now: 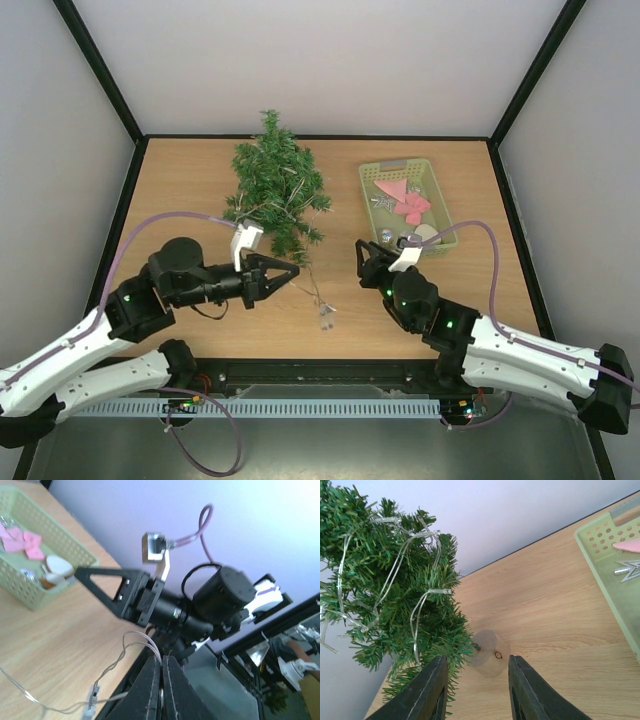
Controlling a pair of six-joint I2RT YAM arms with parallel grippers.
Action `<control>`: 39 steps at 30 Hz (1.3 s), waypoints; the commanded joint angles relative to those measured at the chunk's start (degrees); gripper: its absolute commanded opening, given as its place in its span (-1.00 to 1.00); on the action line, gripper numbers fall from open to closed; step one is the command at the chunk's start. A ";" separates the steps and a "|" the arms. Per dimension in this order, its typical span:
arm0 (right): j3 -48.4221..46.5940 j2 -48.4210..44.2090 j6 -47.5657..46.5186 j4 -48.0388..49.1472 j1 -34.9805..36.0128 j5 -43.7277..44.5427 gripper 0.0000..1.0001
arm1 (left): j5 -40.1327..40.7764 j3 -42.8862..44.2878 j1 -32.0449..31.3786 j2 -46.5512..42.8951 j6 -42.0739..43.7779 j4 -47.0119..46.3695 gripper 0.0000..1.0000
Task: Decorate the small christmas tree
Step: Wrap the decoration item around the Christmas tree.
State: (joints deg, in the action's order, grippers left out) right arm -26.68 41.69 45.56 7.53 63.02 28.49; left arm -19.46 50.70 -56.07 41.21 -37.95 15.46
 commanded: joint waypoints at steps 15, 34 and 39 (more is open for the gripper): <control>-1.87 10.27 2.93 7.09 0.23 -8.74 -0.37 | 43.09 16.38 -0.44 -5.97 9.75 25.27 -0.95; -6.86 29.66 20.41 19.88 5.79 -13.43 -0.20 | 61.65 16.02 0.68 -1.58 15.03 23.98 -0.95; -8.62 32.49 22.37 17.64 5.88 -12.77 -0.20 | 56.39 15.71 7.51 -1.44 17.11 20.62 -0.95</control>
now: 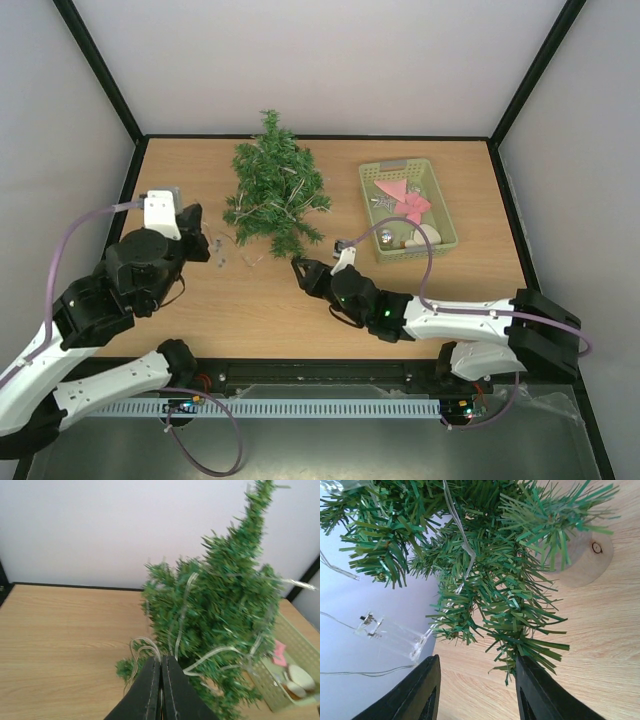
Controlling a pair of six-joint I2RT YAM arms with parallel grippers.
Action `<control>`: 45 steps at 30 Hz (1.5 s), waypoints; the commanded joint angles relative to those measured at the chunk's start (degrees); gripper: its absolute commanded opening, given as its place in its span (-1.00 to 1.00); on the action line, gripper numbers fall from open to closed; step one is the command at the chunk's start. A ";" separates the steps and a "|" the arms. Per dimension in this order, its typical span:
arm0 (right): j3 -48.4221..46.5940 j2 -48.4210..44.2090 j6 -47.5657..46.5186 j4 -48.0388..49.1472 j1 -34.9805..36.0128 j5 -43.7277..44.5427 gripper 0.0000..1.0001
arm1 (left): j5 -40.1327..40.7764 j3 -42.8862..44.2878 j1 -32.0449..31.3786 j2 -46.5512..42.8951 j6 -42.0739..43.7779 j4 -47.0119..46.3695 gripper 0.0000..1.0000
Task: Decorate the small christmas tree
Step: Wrap the decoration item around the Christmas tree.
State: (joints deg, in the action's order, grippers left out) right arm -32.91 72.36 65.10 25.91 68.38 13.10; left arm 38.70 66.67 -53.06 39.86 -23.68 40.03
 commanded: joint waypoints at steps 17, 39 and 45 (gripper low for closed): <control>-3.90 3.12 1.73 -6.61 0.53 5.61 -0.16 | -50.55 -2.25 50.56 7.61 4.61 -14.74 -0.95; -2.64 0.39 -6.23 -7.02 0.53 10.39 -0.97 | -40.19 -2.15 52.97 14.03 8.03 -24.87 -0.95; -1.59 -3.71 -13.00 -8.72 0.36 12.89 -0.97 | -43.99 -4.85 52.97 13.07 8.21 -26.40 -0.95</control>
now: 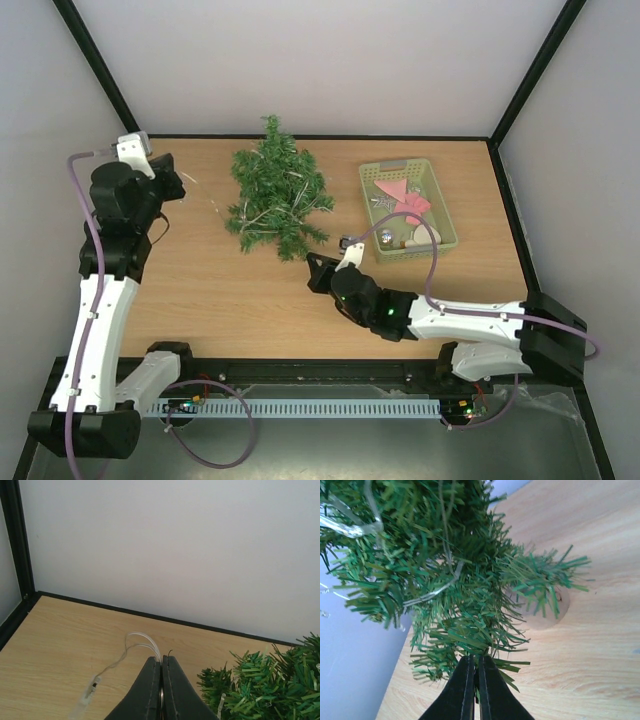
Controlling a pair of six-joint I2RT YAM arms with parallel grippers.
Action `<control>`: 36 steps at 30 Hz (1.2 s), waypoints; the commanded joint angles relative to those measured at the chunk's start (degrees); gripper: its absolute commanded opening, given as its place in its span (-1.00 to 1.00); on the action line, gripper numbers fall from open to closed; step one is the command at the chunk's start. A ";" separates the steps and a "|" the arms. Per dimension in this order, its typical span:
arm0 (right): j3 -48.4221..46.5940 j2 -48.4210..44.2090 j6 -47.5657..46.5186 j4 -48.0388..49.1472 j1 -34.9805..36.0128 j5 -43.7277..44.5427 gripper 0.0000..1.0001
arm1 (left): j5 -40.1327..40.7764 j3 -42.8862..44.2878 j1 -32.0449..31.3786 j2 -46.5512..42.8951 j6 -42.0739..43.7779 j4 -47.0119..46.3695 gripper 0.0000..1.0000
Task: Decorate the small christmas tree
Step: Wrap the decoration item around the Christmas tree.
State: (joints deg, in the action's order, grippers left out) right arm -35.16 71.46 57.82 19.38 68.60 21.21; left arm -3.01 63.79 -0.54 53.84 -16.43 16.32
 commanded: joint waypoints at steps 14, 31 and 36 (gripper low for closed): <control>2.28 -9.26 -18.14 -5.75 -4.34 3.64 -0.97 | -8.95 -10.53 0.45 -7.31 -0.25 -0.50 -0.95; 4.71 -16.07 -34.29 -7.11 -9.42 0.54 -0.97 | -24.45 -15.94 0.38 -10.40 -1.19 -0.67 -0.95; 4.47 -16.83 -36.78 -8.82 -10.27 -0.25 -0.97 | -31.62 -13.98 -0.65 -11.07 -8.34 -0.72 -0.95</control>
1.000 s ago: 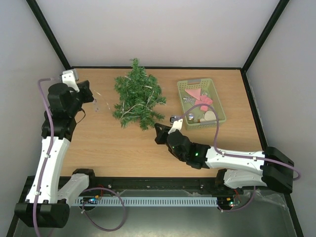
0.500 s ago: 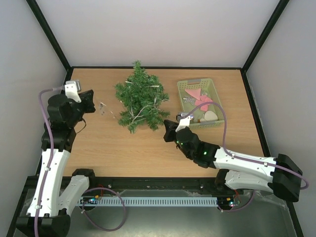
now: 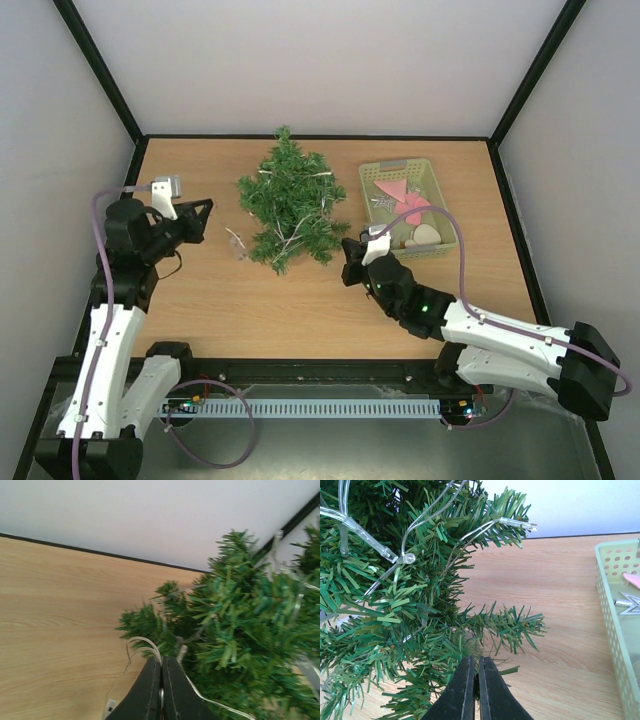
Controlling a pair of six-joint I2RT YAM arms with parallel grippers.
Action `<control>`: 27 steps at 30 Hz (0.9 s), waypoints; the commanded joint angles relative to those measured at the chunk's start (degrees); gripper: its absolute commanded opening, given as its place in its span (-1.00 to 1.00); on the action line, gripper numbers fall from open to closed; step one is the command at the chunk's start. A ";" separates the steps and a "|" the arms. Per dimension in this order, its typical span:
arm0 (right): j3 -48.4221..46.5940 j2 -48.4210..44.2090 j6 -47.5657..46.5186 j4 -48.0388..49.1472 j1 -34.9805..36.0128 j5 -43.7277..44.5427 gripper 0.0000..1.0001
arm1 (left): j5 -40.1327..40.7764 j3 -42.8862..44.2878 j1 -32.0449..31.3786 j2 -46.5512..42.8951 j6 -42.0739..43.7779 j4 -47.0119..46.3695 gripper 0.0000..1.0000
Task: Decorate the small christmas tree
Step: Wrap the decoration item around the Christmas tree.
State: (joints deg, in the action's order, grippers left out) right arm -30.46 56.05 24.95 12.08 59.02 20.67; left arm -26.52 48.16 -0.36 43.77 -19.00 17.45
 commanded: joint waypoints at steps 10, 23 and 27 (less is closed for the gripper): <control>-0.29 -1.23 -4.01 -3.34 -1.18 1.34 -0.97 | -6.21 13.40 -1.13 -0.88 -11.57 -2.01 -0.95; -0.31 -3.04 -6.23 -4.11 -1.67 4.50 -0.97 | 9.01 6.85 -1.09 0.82 0.28 -2.37 -0.95; -0.39 -4.01 -8.18 -3.99 -2.72 4.32 -0.97 | 8.49 0.81 -1.11 -1.33 2.33 -4.21 -0.95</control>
State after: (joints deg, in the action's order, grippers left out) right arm -30.46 53.82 19.44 8.69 57.39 22.48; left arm -19.33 53.54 -1.48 44.80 -20.64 14.96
